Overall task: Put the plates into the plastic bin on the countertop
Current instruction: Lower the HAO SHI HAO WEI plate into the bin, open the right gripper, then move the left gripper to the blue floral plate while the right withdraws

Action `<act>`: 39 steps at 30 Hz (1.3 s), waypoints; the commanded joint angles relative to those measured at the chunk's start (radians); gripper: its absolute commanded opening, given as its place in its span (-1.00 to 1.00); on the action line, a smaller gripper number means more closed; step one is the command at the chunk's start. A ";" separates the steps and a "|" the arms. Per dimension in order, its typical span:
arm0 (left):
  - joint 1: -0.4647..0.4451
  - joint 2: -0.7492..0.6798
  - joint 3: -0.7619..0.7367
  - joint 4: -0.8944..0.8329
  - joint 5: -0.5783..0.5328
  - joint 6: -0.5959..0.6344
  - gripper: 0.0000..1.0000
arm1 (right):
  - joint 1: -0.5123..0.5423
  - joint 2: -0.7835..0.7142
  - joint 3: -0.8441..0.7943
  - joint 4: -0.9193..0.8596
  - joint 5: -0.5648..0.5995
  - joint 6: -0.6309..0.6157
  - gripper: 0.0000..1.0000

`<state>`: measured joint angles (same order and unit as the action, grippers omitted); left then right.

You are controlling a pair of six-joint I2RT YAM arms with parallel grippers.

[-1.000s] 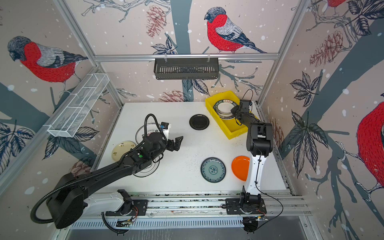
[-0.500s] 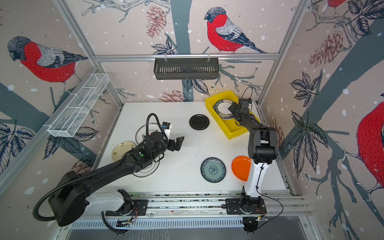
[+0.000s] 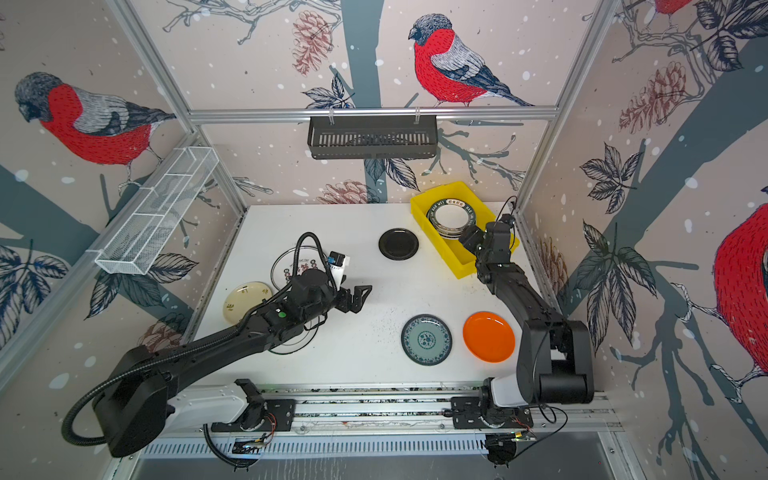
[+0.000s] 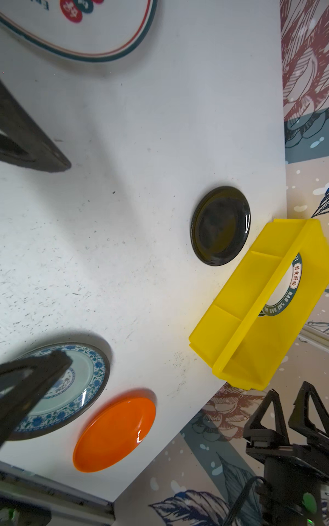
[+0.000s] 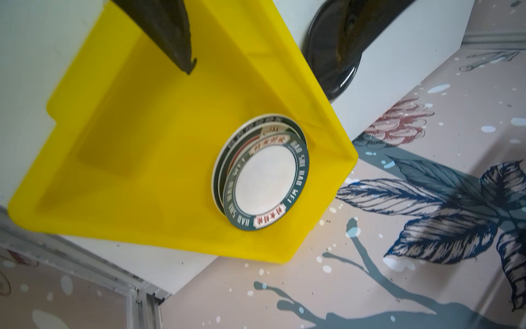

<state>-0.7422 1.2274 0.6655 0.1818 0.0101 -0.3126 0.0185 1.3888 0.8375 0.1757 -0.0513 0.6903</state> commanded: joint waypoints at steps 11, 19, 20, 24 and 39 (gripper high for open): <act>-0.003 0.038 -0.099 0.113 0.216 -0.085 0.95 | 0.010 -0.281 -0.284 -0.144 -0.433 -0.096 0.58; -0.048 0.175 -0.066 0.101 0.354 -0.094 0.75 | 0.024 -0.300 -0.313 -0.202 -0.427 -0.141 0.59; -0.060 0.195 -0.055 0.091 0.360 -0.091 0.73 | 0.025 -0.298 -0.312 -0.197 -0.437 -0.140 0.58; -0.090 0.279 -0.018 0.071 0.359 -0.120 0.69 | 0.033 -0.316 -0.323 -0.170 -0.455 -0.129 0.59; -0.190 0.518 0.049 0.301 0.508 -0.319 0.25 | 0.090 -0.507 -0.476 -0.053 -0.465 -0.069 0.69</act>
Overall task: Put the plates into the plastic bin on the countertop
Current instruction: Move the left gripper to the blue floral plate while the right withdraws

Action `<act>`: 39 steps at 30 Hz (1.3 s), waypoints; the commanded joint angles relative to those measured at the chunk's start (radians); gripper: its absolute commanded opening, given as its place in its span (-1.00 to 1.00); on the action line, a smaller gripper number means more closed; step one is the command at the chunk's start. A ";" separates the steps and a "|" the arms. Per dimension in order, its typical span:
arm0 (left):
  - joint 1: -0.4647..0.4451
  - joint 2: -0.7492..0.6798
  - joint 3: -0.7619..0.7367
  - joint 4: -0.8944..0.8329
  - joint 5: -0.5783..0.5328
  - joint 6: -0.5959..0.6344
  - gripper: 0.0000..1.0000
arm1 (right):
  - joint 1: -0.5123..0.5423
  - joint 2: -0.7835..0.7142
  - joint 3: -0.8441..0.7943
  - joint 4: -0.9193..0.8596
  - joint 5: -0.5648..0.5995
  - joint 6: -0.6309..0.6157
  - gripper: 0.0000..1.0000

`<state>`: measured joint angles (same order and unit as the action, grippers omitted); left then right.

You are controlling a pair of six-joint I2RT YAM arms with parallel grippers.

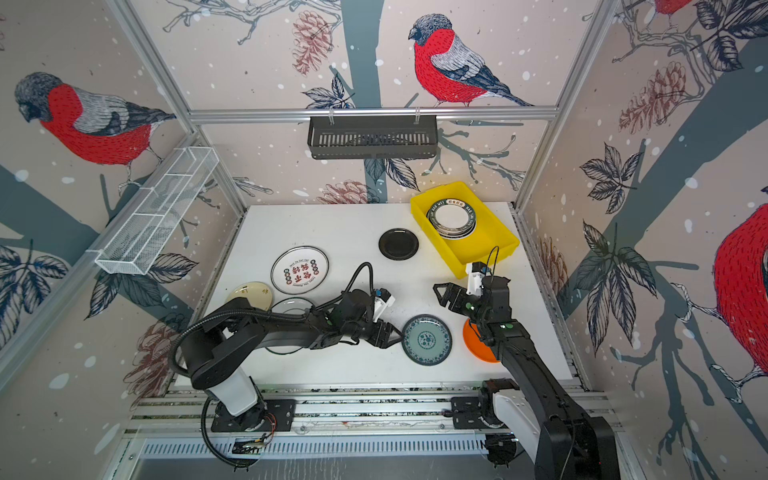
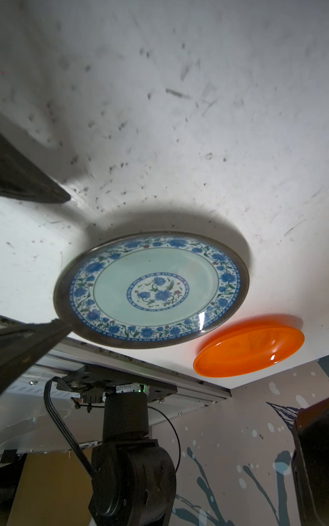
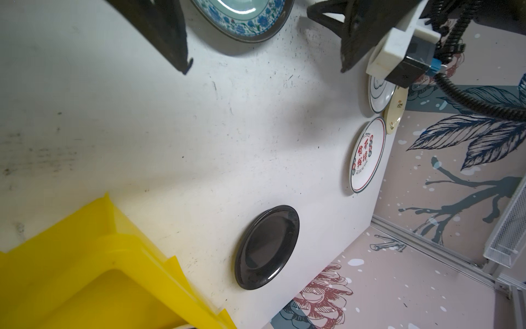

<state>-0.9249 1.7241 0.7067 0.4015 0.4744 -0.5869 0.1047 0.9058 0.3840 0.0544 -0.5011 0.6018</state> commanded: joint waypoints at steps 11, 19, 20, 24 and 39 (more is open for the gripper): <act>-0.015 0.086 0.060 0.049 0.041 -0.053 -0.16 | 0.003 -0.070 -0.017 0.017 0.018 0.008 0.69; -0.017 0.111 0.089 -0.001 0.005 -0.045 -0.26 | 0.001 -0.081 -0.002 -0.009 0.044 0.001 0.69; -0.018 0.116 0.096 -0.014 0.000 -0.043 -0.26 | 0.000 -0.083 0.001 -0.015 0.050 0.003 0.69; -0.025 0.124 0.116 -0.048 -0.021 -0.035 -0.27 | 0.000 -0.098 0.007 -0.032 0.078 -0.002 0.70; -0.049 0.183 0.220 -0.200 -0.094 0.005 -0.49 | -0.010 -0.119 0.010 -0.046 0.109 -0.008 0.73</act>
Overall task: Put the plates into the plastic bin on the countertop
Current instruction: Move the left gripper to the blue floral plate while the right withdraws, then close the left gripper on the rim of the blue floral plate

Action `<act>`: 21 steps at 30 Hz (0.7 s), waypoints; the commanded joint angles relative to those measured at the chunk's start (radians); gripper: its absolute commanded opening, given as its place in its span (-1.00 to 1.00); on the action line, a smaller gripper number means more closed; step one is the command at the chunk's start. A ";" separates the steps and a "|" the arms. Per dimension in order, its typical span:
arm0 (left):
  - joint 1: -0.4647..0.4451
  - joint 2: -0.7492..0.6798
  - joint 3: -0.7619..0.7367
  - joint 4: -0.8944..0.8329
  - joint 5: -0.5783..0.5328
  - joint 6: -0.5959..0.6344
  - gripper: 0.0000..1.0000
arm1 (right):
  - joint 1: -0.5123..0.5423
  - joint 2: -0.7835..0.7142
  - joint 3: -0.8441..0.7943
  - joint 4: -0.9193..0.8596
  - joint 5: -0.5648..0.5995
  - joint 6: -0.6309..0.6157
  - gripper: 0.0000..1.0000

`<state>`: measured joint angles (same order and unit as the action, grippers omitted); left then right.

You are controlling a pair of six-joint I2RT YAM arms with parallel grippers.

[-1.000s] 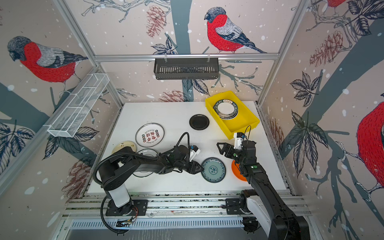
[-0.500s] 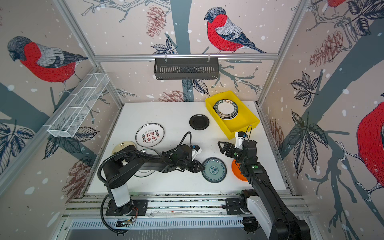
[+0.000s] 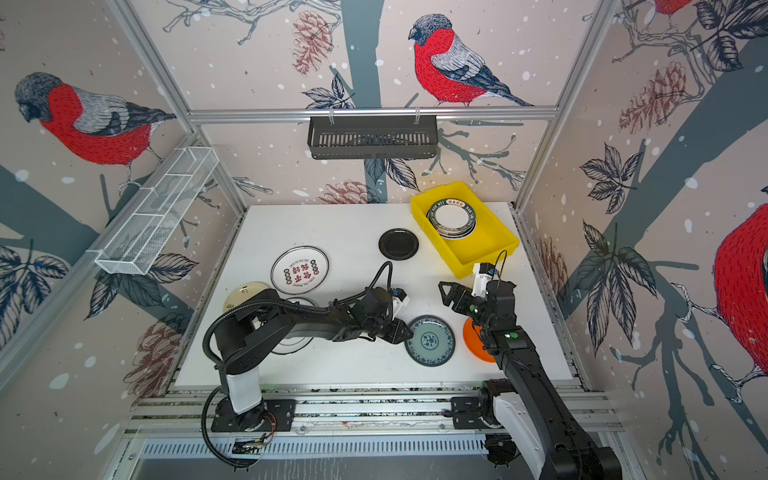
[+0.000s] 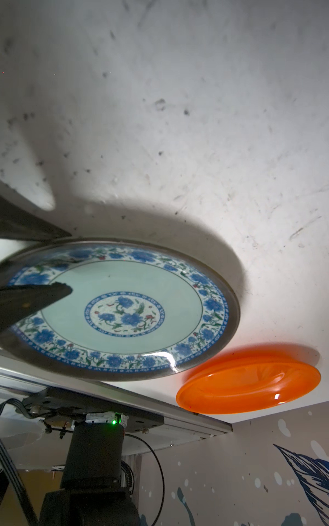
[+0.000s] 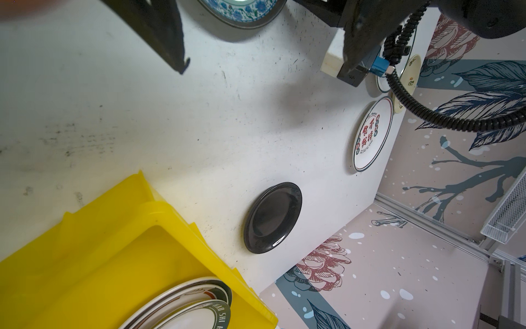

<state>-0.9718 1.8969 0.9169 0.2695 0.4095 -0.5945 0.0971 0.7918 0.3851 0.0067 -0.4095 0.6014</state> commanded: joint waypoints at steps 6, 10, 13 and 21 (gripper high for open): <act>-0.002 0.037 0.038 -0.100 -0.038 0.020 -0.62 | -0.010 -0.008 0.008 -0.004 0.023 -0.012 0.74; -0.004 0.054 0.072 -0.154 -0.052 0.029 -0.68 | -0.017 -0.011 0.009 -0.010 0.023 -0.014 0.74; -0.005 0.043 0.071 -0.169 -0.084 0.026 -0.72 | -0.020 -0.020 0.008 -0.014 0.024 -0.012 0.74; -0.005 0.027 0.071 -0.188 -0.136 0.019 -0.83 | -0.024 -0.041 0.004 -0.007 0.031 -0.013 0.75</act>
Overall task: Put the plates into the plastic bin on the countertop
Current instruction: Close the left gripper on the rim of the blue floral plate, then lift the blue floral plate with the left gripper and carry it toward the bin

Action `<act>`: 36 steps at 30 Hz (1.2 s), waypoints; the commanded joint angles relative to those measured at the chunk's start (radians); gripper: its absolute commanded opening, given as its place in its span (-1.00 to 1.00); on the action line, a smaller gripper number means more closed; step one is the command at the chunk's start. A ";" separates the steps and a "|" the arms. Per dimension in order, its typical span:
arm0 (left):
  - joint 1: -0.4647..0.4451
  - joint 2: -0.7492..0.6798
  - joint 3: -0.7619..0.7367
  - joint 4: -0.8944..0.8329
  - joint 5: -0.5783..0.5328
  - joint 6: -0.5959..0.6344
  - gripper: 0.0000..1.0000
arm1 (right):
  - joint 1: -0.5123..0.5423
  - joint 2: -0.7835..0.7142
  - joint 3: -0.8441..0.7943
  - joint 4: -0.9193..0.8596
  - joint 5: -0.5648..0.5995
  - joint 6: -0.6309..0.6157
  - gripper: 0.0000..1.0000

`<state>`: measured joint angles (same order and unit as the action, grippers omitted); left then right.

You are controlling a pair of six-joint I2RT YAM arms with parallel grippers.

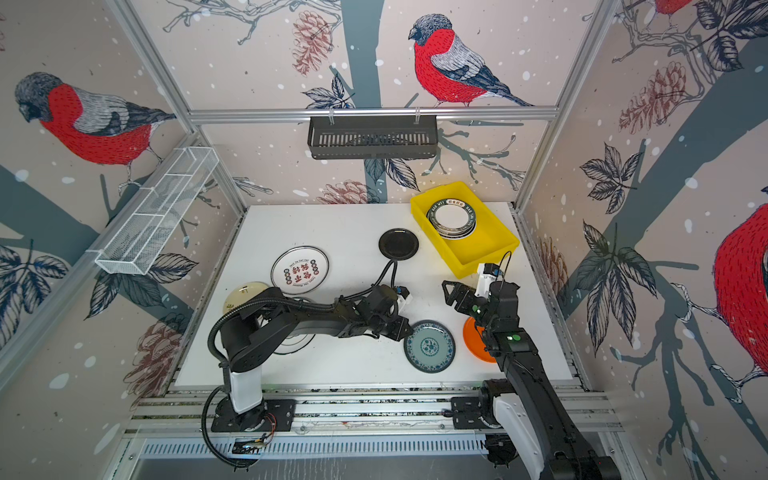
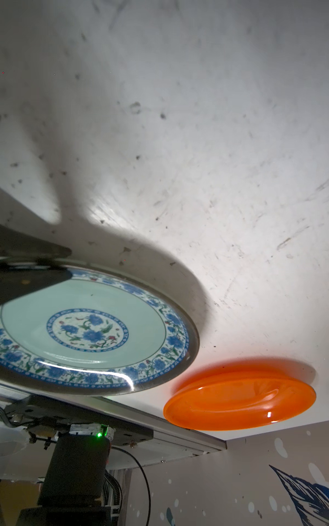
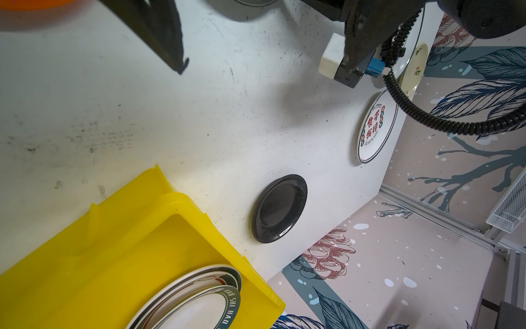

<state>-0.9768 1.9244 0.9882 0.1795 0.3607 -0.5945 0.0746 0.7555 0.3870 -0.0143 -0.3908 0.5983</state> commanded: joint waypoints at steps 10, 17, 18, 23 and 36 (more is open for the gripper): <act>0.000 0.002 0.004 -0.128 -0.143 0.012 -0.84 | -0.002 -0.009 0.001 0.014 0.008 -0.008 0.75; 0.004 -0.024 0.004 -0.116 -0.187 0.007 -1.00 | -0.004 -0.019 0.004 0.017 0.007 0.002 0.75; 0.006 -0.032 0.004 -0.109 -0.192 0.009 -1.00 | -0.006 -0.021 0.004 0.020 0.005 0.007 0.77; 0.032 -0.075 0.004 -0.083 -0.189 0.030 -1.00 | -0.006 -0.031 0.003 0.038 -0.008 0.027 0.82; 0.105 -0.149 0.126 -0.041 -0.143 0.088 -1.00 | -0.012 -0.085 0.010 0.073 0.073 0.032 1.00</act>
<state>-0.8753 1.7962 1.0714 0.1219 0.2142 -0.5446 0.0639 0.6777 0.3870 0.0124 -0.3580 0.6258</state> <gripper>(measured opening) 0.079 0.998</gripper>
